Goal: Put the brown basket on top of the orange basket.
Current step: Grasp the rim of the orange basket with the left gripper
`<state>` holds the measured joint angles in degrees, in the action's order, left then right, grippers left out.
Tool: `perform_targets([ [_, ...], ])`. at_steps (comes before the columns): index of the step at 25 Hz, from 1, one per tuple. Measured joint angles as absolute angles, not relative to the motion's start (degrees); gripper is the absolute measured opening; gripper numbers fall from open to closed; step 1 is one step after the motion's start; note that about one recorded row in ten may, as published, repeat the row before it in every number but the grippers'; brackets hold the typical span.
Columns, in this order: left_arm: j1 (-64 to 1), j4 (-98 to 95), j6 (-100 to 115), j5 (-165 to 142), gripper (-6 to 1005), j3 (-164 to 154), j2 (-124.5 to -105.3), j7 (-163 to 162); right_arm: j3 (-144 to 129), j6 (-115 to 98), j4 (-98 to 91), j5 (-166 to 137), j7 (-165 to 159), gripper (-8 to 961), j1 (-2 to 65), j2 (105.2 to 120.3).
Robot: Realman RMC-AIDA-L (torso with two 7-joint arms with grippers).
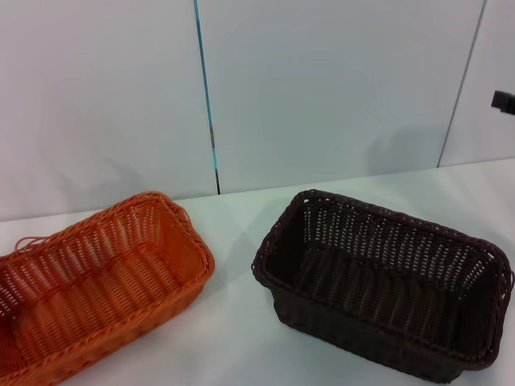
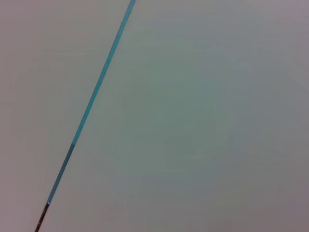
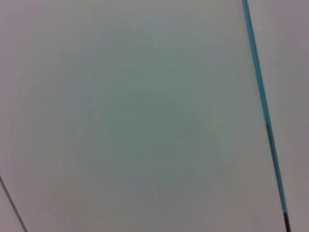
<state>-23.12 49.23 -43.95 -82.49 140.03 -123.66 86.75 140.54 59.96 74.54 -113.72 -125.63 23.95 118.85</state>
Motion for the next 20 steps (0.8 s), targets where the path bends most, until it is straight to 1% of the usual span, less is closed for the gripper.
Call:
perform_targets([
  [20,-22.5,49.2,-44.0,-82.8,883,139.7,-123.43,86.4,139.5,59.8,74.3,-113.7,-126.1,765,22.8,118.92],
])
